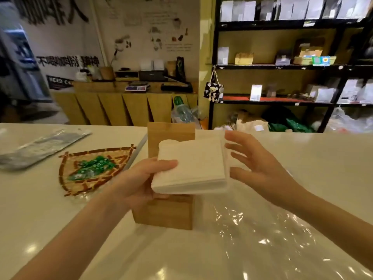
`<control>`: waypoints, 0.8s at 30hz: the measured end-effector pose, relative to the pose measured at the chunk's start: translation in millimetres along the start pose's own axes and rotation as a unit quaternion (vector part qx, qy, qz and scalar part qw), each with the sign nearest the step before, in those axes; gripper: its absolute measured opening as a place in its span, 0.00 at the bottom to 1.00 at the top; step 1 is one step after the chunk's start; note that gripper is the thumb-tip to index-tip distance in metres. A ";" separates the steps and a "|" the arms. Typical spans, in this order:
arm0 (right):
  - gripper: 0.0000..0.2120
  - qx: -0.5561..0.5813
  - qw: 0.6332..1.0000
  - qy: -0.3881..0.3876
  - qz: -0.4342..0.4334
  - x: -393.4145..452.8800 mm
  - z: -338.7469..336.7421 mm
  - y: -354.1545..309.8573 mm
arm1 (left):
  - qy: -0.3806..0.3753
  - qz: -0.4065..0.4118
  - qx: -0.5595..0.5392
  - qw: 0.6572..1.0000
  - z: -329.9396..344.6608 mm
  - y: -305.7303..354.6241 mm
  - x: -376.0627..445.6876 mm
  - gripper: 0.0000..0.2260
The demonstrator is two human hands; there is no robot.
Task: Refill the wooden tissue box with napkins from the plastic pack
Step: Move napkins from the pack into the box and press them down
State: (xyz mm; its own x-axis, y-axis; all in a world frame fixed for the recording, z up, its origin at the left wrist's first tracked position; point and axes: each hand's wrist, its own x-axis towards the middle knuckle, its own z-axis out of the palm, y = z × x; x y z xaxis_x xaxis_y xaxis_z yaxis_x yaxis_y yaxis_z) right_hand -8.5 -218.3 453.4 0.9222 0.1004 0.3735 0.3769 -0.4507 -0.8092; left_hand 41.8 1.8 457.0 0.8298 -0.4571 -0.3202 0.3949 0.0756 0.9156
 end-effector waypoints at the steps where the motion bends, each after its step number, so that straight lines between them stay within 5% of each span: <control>1: 0.21 0.101 0.991 0.007 0.092 6.0 3.7 2.2 | 0.003 0.004 -0.007 1.000 -3.9 2.6 -2.2 0.13; 4: 0.21 0.388 0.861 -0.080 0.320 21.5 13.8 4.5 | 0.003 0.019 -0.060 0.998 -15.9 12.8 -5.4 0.22; 6: 0.28 0.462 0.804 -0.140 0.348 26.7 22.8 1.6 | 0.007 0.012 -0.056 0.998 -22.3 18.6 -5.7 0.23; 9: 0.27 0.447 0.821 -0.176 0.309 38.2 34.6 -2.1 | 0.038 -0.004 -0.007 0.999 -29.6 28.1 -5.2 0.08; 15: 0.16 0.256 0.908 -0.166 0.288 63.3 44.0 4.4 | 0.070 -0.032 0.086 0.993 -51.1 34.2 1.5 0.16; 21: 0.13 0.139 0.929 -0.194 0.284 71.8 41.7 2.1 | 0.143 -0.029 0.184 0.972 -50.5 32.6 10.4 0.07; 24: 0.12 0.110 0.939 -0.172 0.276 73.6 40.5 -0.4 | 0.156 -0.021 0.263 0.952 -47.7 34.4 16.1 0.14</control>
State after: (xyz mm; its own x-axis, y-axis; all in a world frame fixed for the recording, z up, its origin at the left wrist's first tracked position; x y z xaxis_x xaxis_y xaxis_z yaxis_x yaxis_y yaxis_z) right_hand 62.8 -174.8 462.9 0.9419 0.2028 -0.2679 -0.1923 -0.3282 -0.9248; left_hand 87.5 39.3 471.7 0.9270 -0.1582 -0.3401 0.2461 -0.4278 0.8697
